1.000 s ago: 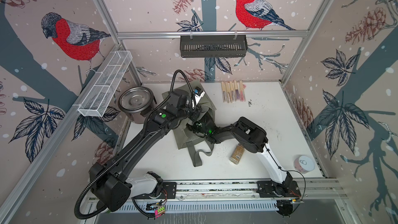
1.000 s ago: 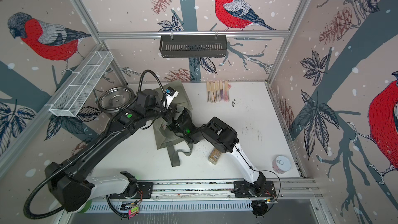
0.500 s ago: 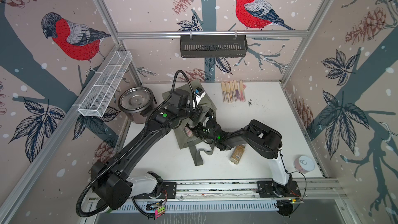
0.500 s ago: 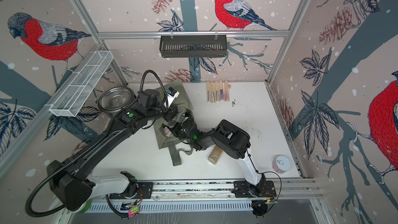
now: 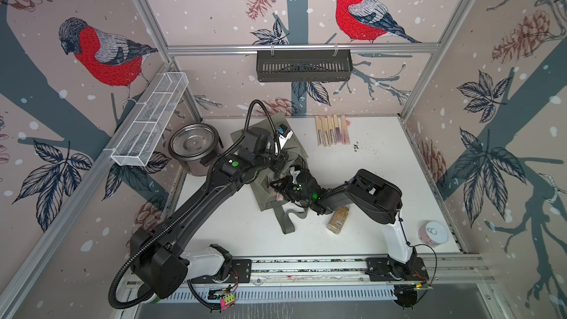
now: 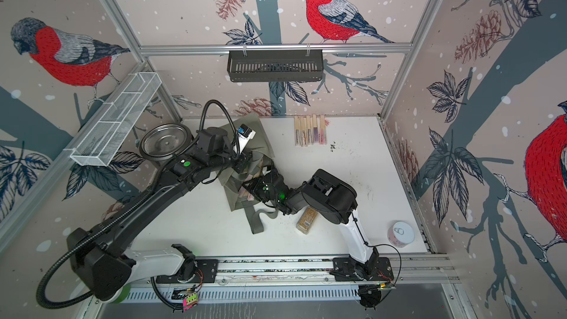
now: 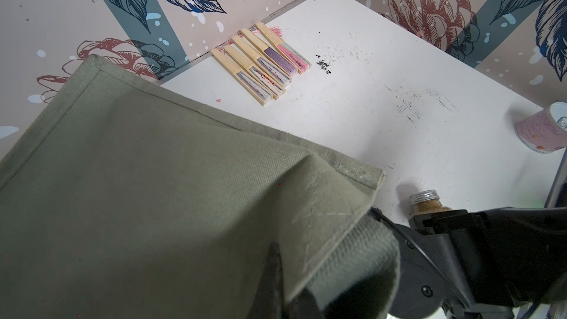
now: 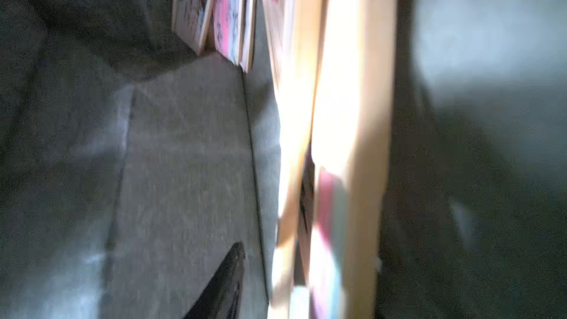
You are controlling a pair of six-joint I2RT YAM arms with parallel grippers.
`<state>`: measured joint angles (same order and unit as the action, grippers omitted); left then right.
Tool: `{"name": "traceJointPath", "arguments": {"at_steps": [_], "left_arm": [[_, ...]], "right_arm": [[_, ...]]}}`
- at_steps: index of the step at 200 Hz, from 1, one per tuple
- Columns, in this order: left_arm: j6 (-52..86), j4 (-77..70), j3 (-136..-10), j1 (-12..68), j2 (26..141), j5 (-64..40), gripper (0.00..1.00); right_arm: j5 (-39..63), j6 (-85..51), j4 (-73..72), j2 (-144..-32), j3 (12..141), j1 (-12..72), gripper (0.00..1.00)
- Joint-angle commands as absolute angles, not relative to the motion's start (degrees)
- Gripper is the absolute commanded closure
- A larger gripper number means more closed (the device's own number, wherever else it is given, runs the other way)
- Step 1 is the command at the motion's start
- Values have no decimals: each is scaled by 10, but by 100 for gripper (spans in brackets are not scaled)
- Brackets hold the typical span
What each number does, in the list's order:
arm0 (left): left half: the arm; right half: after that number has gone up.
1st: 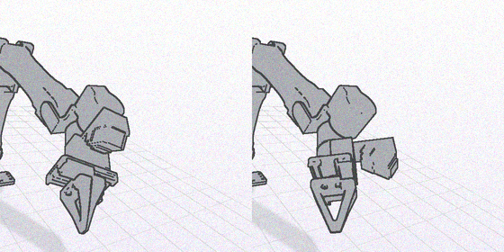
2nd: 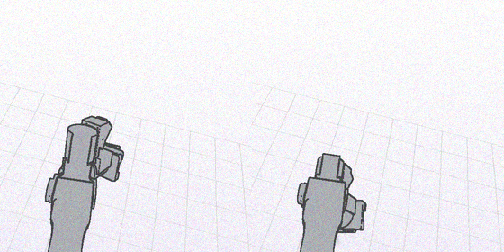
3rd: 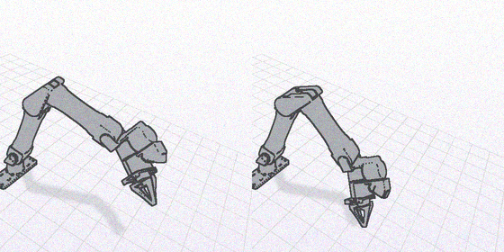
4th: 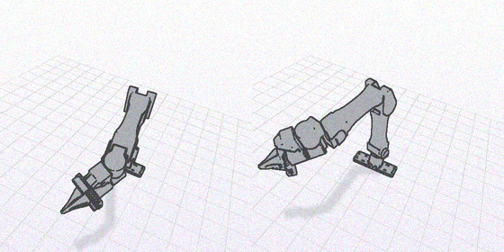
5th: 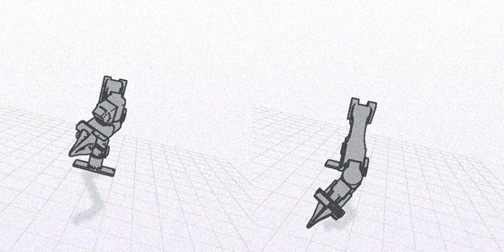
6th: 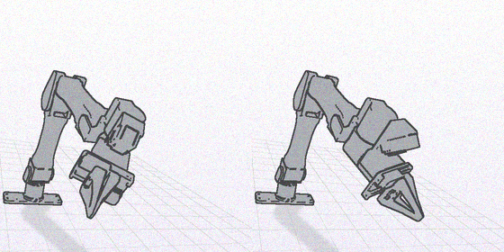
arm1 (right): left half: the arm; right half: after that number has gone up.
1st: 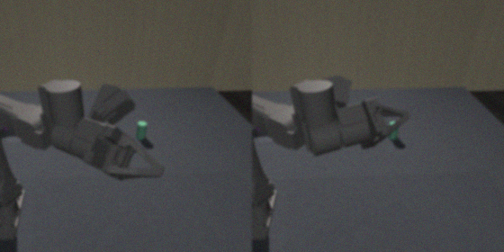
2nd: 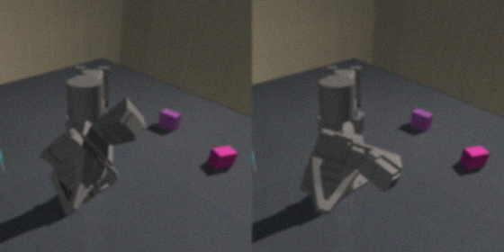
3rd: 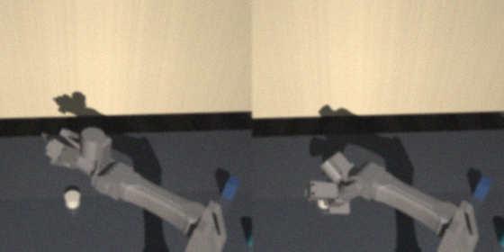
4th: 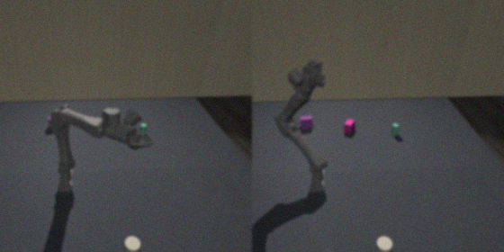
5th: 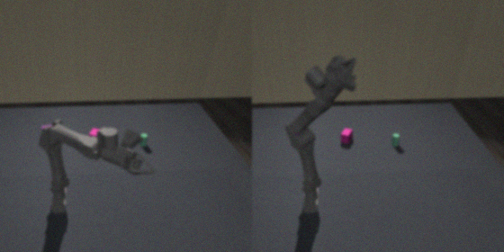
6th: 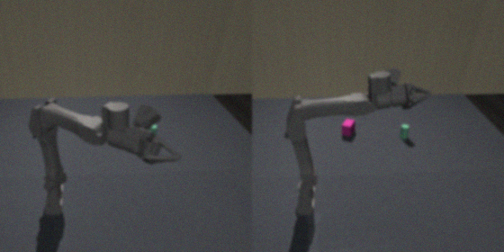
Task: Take out the folding fans from the tote bags
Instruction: Adjust the folding fan in the canvas bag, then pick up the folding fan from the canvas bag.
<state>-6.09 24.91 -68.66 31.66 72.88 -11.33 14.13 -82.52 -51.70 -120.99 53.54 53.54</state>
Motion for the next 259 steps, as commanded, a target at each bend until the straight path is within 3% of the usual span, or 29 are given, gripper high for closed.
{"name": "traceJointPath", "arguments": {"at_steps": [1,76,259], "left_arm": [[-66,230,-690,317,726,-114,100],[-66,231,-691,317,726,-119,100],[-65,233,-693,317,723,-120,100]], "right_arm": [[143,-805,-487,-1187,529,535,54],[163,-770,-432,-1149,500,532,55],[123,-699,-310,-1063,488,533,89]]}}
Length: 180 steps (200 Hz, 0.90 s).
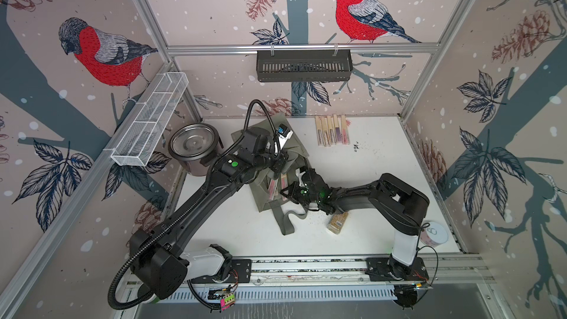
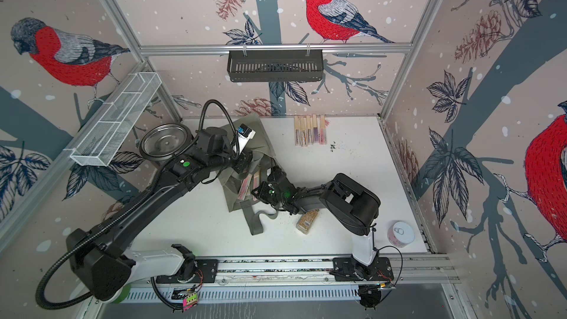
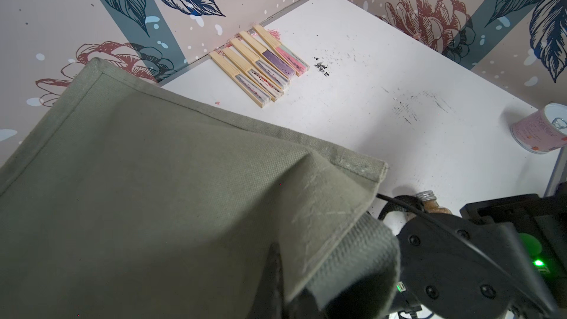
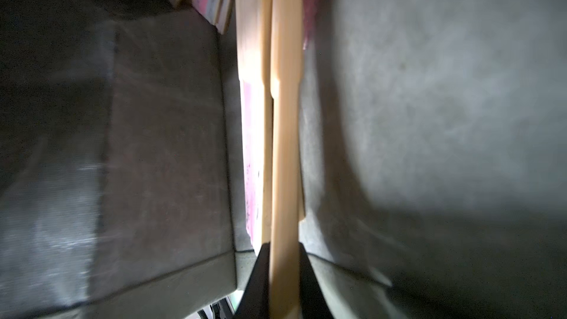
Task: Take out the folding fans from the tote bags
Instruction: Pick up the folding fan from the canvas bag.
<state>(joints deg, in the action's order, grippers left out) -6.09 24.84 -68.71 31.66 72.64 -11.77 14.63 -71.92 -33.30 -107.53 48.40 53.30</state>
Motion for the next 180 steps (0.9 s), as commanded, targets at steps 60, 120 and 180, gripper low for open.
{"name": "traceJointPath", "arguments": {"at_steps": [60,120,180], "left_arm": [[-65,232,-692,317,723,-116,100],[-66,233,-693,318,723,-117,100],[-65,233,-693,317,722,-117,100]], "right_arm": [[38,-590,-141,-1064,564,537,90],[-2,-470,-10,-1090,647,543,91],[40,-461,-35,-1035,578,514,91]]}}
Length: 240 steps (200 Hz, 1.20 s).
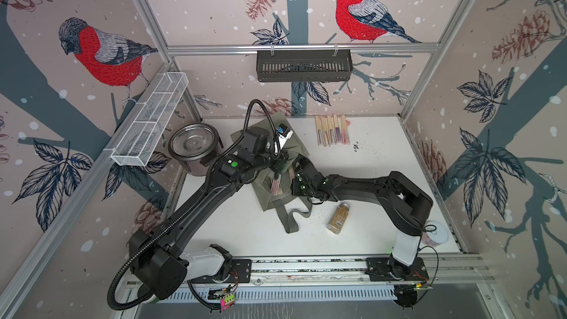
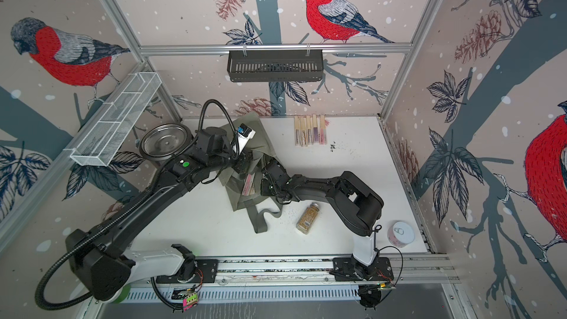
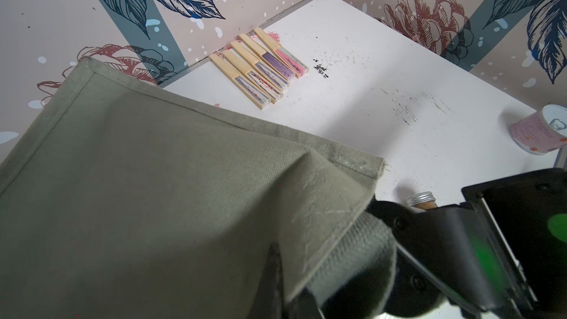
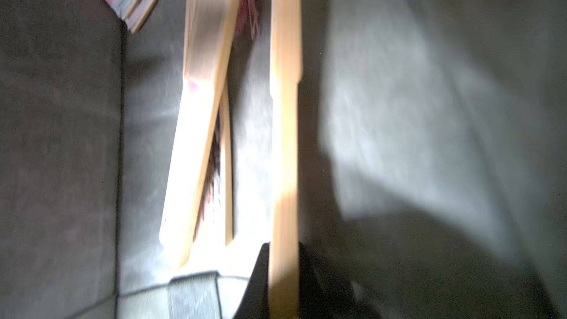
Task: Take out the folding fans from the tote bags
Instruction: Pick up the folding fan from the canvas bag.
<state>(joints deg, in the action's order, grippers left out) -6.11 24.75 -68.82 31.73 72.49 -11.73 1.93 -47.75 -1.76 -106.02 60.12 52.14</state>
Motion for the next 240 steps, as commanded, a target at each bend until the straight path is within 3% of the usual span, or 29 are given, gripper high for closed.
{"name": "traceJointPath", "arguments": {"at_steps": [1,80,118,157,213,240], "left_arm": [[-65,233,-693,318,722,-117,100],[-64,232,-694,318,721,-116,100],[-64,232,-693,318,722,-116,100],[-64,233,-693,318,720,-113,100],[-64,231,-693,320,717,-115,100],[-65,231,-693,320,718,-113,100]], "right_arm": [[43,-461,-36,-1033,577,514,91],[101,-456,-116,-945,495,493,91],[164,-422,-111,-982,532,505,91],[76,-369,42,-1065,652,556,90],[-68,-395,121,-1077,642,531,90],[-27,-357,139,-1088,664,534,90]]}}
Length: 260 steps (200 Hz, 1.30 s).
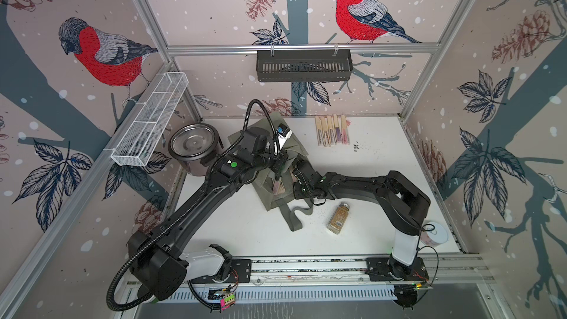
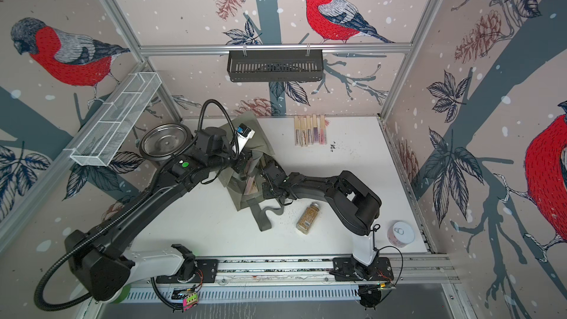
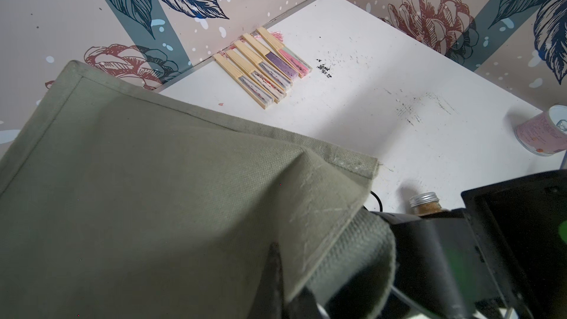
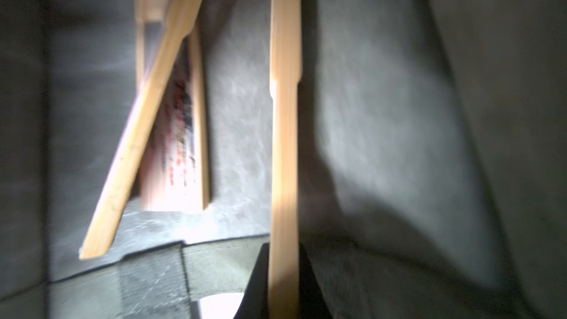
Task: Take out the folding fans from the tote bags
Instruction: Pick up the folding fan from the canvas bag.
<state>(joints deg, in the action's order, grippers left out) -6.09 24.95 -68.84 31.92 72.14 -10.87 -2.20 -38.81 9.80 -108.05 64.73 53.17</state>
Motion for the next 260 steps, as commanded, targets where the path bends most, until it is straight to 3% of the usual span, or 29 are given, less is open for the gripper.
{"name": "traceJointPath", "arguments": {"at_steps": [1,36,120,153,186,203,260], "left_arm": [[-65,231,-693,319,718,-113,100],[-65,231,-691,320,718,-110,100],[-64,230,-691,320,715,-112,100],[-64,230,-691,319,715,-110,100],[-64,228,-691,319,713,-109,100],[-64,228,-691,320,713,-108,100],[-64,227,-690,320,710,-105,100]], "right_arm": [[-26,-356,140,-1088,665,534,90],[-14,-316,171,-1091,685,549,90],[-255,-303,187,-1049,676,568,90],[-401,-247,202,-1060,697,612,91],[-417,-140,161,-1057,664,642,90],[-483,-127,162,-1055,646,645,91],[-321,-174,110,-945,578,597,92]]}}
